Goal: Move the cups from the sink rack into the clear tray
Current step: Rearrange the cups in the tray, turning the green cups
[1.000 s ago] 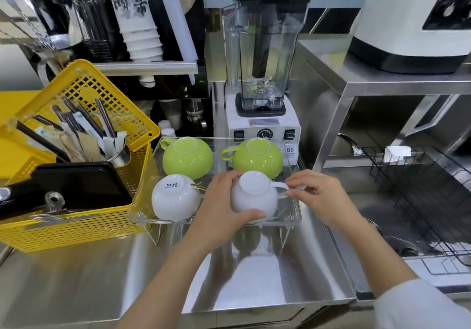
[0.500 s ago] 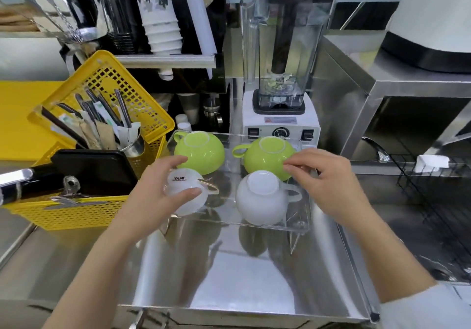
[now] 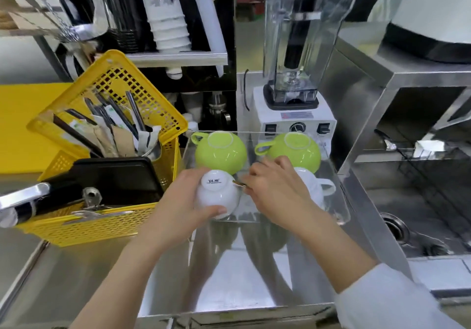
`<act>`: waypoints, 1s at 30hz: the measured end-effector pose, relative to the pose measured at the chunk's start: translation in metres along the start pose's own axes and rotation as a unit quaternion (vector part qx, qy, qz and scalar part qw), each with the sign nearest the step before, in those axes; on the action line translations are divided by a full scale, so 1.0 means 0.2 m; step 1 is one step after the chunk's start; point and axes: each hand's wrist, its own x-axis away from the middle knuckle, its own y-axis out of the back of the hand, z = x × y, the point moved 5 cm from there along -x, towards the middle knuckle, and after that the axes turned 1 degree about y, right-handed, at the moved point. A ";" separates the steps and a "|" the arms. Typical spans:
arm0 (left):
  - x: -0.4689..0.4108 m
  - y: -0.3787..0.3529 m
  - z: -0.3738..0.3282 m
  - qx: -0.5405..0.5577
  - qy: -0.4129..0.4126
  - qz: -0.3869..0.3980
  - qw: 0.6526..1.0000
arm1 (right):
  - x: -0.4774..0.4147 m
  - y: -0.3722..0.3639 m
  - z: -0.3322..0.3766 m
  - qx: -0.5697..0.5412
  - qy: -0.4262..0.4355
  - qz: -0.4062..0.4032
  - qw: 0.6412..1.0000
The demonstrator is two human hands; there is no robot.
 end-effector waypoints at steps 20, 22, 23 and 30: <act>-0.15 0.21 0.00 0.055 -0.058 -0.054 0.995 | -0.07 0.12 -0.09 -0.252 -0.087 -0.034 0.963; -0.26 0.23 -0.04 0.014 -0.071 -0.014 0.997 | -0.10 0.13 -0.11 -0.265 -0.106 -0.023 0.958; -0.32 0.23 -0.06 -0.016 -0.074 0.017 0.997 | -0.13 0.12 -0.12 -0.271 -0.112 -0.011 0.956; -0.69 0.09 -0.09 -0.227 -0.075 0.197 0.951 | -0.25 0.10 -0.14 -0.277 -0.139 0.027 0.950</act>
